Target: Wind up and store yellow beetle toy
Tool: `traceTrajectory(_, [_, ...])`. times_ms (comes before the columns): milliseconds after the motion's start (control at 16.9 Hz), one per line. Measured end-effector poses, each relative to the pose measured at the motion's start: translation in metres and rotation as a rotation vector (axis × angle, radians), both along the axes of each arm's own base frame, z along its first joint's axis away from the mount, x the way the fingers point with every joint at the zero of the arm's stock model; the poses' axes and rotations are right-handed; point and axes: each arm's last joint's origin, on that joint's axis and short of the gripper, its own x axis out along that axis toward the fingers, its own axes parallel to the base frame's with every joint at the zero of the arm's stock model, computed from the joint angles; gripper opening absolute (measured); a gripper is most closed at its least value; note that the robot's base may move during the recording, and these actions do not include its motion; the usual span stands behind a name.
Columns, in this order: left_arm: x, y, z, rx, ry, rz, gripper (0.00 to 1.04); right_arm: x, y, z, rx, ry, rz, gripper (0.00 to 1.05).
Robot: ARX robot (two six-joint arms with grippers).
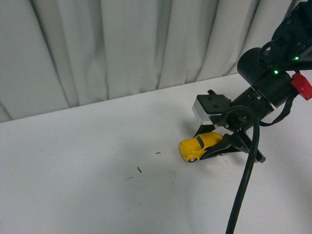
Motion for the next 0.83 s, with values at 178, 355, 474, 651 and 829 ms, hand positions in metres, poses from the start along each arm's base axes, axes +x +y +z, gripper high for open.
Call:
traceTrajectory(178, [0.0, 0.0, 0.0, 0.0, 0.0, 0.0, 0.98, -0.018, -0.016, -0.002, 0.019, 0.04, -0.054, 0.42])
traceTrajectory(355, [0.0, 0.0, 0.0, 0.0, 0.0, 0.0, 0.98, -0.032, -0.03, -0.002, 0.032, 0.075, -0.1, 0.42])
traceTrajectory(474, [0.0, 0.0, 0.0, 0.0, 0.0, 0.0, 0.98, -0.038, -0.038, -0.003, 0.039, 0.095, -0.123, 0.42])
traceTrajectory(651, [0.0, 0.0, 0.0, 0.0, 0.0, 0.0, 0.98, -0.048, -0.05, -0.003, 0.047, 0.124, -0.165, 0.42])
traceTrajectory(829, [0.0, 0.0, 0.0, 0.0, 0.0, 0.0, 0.98, -0.052, -0.055, -0.003, 0.047, 0.133, -0.182, 0.42])
